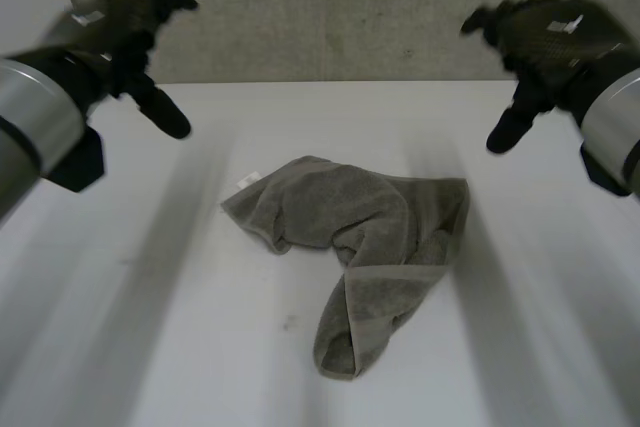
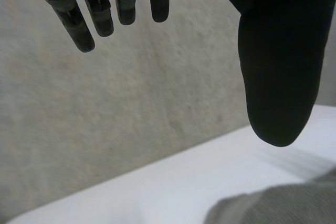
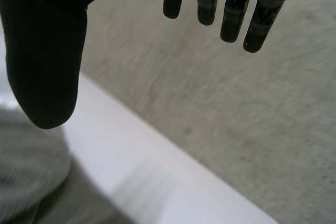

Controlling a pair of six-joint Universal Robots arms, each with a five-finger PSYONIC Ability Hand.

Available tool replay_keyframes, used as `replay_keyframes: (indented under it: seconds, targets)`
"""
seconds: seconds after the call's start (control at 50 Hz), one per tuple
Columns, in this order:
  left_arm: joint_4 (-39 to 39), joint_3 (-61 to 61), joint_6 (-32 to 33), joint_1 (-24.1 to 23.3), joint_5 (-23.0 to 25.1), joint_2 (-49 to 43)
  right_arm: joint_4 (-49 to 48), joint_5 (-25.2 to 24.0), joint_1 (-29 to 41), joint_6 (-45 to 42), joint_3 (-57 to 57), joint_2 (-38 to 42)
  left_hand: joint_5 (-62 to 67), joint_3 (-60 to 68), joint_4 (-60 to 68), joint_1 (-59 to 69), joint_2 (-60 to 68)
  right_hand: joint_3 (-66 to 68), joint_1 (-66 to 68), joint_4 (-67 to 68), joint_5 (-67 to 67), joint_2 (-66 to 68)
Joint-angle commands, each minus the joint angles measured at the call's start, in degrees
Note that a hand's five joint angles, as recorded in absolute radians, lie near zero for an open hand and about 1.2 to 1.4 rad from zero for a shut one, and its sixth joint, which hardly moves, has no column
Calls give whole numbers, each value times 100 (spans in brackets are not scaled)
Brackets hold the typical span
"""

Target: Fold the towel.

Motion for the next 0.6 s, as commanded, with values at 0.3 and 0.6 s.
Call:
replay_keyframes:
  seconds: [0.3, 0.6]
  targets:
    - [1790, 768, 1995, -467, 586, -3915, -1320, -1349, 492, -1696, 2603, 937, -59, 101, 107, 47, 120, -240, -180, -347, -372, -318]
    - [1790, 1454, 2347, -485, 332, -4531, -2585, -1105, 440, -1038, 2499, 1693, 6848, 7009, 7014, 6955, 7027, 6760, 6820, 6653, 6628, 6682]
